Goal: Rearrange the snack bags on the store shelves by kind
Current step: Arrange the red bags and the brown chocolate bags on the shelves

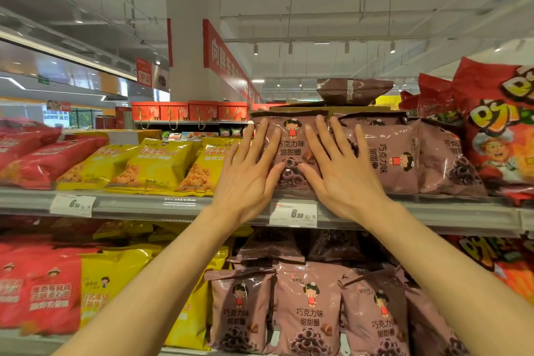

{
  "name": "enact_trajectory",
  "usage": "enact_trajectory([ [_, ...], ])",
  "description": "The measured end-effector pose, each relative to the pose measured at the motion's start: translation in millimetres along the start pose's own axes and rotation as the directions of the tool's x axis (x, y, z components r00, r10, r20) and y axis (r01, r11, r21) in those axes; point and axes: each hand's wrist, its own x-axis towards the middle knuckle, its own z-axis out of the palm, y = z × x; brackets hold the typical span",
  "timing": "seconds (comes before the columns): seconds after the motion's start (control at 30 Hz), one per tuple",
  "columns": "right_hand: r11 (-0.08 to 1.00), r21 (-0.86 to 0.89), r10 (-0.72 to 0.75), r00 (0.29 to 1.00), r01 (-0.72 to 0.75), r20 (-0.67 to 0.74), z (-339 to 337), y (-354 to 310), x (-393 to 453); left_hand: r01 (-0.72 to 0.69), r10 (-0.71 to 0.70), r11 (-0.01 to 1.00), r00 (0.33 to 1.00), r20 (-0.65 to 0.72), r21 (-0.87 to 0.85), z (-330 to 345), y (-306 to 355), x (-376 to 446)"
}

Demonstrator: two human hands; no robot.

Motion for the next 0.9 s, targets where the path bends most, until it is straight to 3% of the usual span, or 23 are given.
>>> enact_trajectory([
  [0.13,0.991,0.130,0.030,0.998,-0.023,-0.049,-15,1,-10,0.028,-0.030,0.999,0.998,-0.049,-0.047,-11,5,0],
  [0.27,0.946,0.263,0.251,0.944,-0.192,-0.212,-30,12,-37,-0.004,-0.041,0.987,0.962,-0.271,-0.163,-20,23,-1],
  [0.33,0.910,0.313,0.357,0.896,-0.271,-0.263,-38,27,-53,-0.048,-0.020,0.973,0.958,-0.286,-0.227,-21,41,3],
  [0.43,0.891,0.269,0.433,0.862,-0.366,-0.263,-47,56,-70,-0.145,0.092,0.956,0.973,-0.210,-0.256,-20,73,14],
  [0.6,0.885,0.169,0.442,0.897,-0.435,-0.007,-60,101,-79,-0.274,0.260,0.943,0.961,-0.095,-0.187,-15,118,49],
  [0.8,0.862,0.373,0.304,0.939,-0.342,0.160,-70,142,-76,-0.033,0.082,0.978,0.969,0.234,-0.208,-16,141,101],
  [0.9,0.838,0.434,0.273,0.943,-0.330,0.189,-68,155,-73,0.046,0.029,0.962,0.963,0.269,-0.268,-20,142,112],
])
